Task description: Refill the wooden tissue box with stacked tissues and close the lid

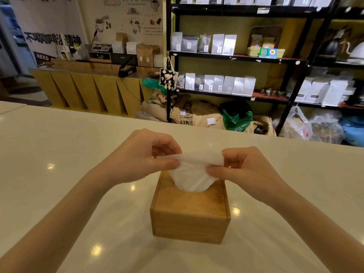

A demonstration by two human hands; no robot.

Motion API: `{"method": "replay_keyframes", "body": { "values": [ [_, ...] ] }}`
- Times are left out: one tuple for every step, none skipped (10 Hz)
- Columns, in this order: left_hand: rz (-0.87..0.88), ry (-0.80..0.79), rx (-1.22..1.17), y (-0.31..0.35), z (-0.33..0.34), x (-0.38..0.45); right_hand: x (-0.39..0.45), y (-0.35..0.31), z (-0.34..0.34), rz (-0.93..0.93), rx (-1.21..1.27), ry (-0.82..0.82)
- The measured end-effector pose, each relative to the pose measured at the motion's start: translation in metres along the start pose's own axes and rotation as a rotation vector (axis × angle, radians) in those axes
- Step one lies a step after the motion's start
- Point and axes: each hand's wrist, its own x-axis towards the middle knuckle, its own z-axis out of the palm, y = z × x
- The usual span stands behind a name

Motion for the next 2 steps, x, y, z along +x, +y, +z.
{"method": "replay_keyframes", "body": {
  "values": [
    [0.007, -0.058, 0.07, 0.008, -0.001, 0.002, -0.001, -0.002, 0.001, 0.017, -0.094, -0.007],
    [-0.106, -0.278, 0.174, 0.018, -0.014, 0.011, -0.003, -0.015, -0.012, 0.034, -0.173, -0.016]
  ]
}}
